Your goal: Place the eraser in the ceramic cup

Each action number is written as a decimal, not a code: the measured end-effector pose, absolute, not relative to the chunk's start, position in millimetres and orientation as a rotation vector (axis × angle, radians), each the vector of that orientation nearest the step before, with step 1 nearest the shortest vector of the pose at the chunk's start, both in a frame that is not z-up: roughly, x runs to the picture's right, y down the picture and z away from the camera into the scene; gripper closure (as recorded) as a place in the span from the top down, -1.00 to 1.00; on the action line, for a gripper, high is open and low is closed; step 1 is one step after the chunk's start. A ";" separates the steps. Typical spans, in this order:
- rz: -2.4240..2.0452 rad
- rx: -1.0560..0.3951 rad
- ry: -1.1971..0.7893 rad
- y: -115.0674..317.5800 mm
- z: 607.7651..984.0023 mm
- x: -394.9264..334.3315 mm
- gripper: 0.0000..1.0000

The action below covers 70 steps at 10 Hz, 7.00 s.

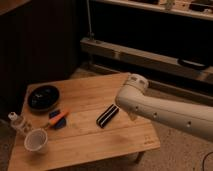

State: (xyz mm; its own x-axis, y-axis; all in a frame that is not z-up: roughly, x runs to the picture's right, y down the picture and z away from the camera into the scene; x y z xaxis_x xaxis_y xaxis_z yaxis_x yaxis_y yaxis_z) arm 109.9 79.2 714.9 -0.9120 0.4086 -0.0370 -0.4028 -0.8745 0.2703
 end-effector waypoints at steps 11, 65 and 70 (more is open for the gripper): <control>2.692 0.029 0.382 79.2 714.9 109.9 0.60; 3.856 0.841 0.331 72.3 698.7 167.2 0.60; 4.106 1.134 0.565 78.9 697.0 170.1 0.60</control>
State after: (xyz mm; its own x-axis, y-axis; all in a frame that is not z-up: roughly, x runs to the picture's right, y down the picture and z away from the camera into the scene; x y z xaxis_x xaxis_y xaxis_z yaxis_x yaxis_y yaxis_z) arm 170.1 78.9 697.0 -0.3056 -0.8258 0.4740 0.9231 -0.3790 -0.0651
